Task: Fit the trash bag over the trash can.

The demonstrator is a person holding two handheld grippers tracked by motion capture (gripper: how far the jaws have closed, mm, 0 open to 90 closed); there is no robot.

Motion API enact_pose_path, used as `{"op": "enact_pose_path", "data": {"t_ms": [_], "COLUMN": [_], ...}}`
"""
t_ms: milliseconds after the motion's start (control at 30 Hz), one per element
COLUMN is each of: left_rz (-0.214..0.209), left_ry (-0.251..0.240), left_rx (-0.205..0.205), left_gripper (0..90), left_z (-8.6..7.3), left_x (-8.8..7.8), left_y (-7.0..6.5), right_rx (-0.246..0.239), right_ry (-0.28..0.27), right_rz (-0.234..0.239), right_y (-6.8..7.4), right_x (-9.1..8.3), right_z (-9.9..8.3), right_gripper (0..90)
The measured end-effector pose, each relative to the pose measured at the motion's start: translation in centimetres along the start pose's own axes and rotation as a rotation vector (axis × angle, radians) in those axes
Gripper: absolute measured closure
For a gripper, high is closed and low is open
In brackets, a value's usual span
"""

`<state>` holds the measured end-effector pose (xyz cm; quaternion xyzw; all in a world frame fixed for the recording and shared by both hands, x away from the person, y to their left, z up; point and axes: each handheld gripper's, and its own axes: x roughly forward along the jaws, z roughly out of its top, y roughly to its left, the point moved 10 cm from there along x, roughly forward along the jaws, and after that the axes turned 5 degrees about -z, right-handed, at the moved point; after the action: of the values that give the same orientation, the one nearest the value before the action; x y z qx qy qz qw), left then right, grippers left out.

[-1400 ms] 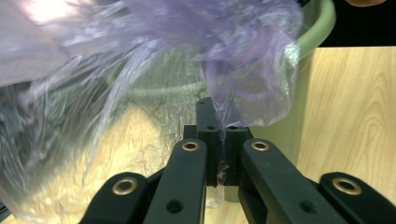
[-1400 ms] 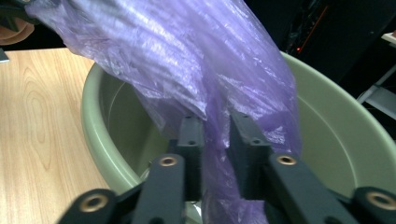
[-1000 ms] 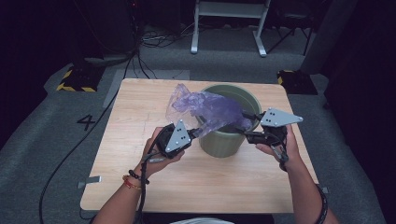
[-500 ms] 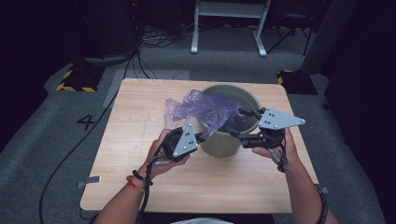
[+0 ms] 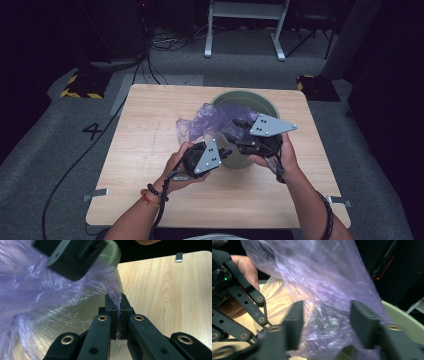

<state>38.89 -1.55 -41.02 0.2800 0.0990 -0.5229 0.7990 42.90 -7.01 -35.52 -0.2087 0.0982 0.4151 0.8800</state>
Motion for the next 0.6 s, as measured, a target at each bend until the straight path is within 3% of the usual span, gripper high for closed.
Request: {"op": "enact_pose_path", "data": {"t_ms": [33,100,133,167,267,300,333,467,500,600], "left_rz": [0.000,0.000,-0.002,0.001,0.007,0.006,0.021,0.013,0.008,-0.009], "left_ry": [0.000,0.004,0.004,0.004,-0.006,-0.010,-0.025,-0.061,-0.077,-0.088], "left_rx": [0.000,0.006,0.008,0.006,-0.002,-0.007,-0.021,-0.053,-0.067,-0.093], "left_gripper": [90.0,89.9,89.9,89.9,89.0,77.8,71.4,45.6,45.6,26.1], "left_z": [0.0,-0.1,-0.1,-0.1,-0.1,-0.1,0.0,0.1,0.1,-0.1], "left_x": [0.0,0.1,0.1,0.2,0.2,0.1,-0.1,-0.7,-1.1,-2.2], "left_y": [0.0,-0.2,-0.3,-0.4,-0.5,-0.5,-0.5,-0.8,-1.1,-1.7], "right_rx": [0.000,-0.021,-0.021,-0.021,-0.016,-0.023,-0.024,0.000,0.002,0.019], "right_ry": [0.000,0.012,0.012,0.008,0.005,0.003,0.000,-0.013,-0.014,-0.019], "right_rz": [0.000,0.006,0.006,0.012,0.022,0.003,-0.001,-0.014,-0.015,-0.022], "right_y": [0.0,0.4,0.4,0.5,0.6,0.4,0.3,-0.3,-0.4,-0.9], "right_x": [0.0,0.0,0.0,-0.1,-0.4,-0.7,-0.8,-1.4,-1.5,-2.0], "right_z": [0.0,-0.6,-0.6,-0.9,-1.1,-1.3,-1.3,-1.5,-1.5,-1.8], "right_gripper": [61.1,75.1,75.1,84.2,89.6,90.0,90.0,90.0,90.0,90.0]}}
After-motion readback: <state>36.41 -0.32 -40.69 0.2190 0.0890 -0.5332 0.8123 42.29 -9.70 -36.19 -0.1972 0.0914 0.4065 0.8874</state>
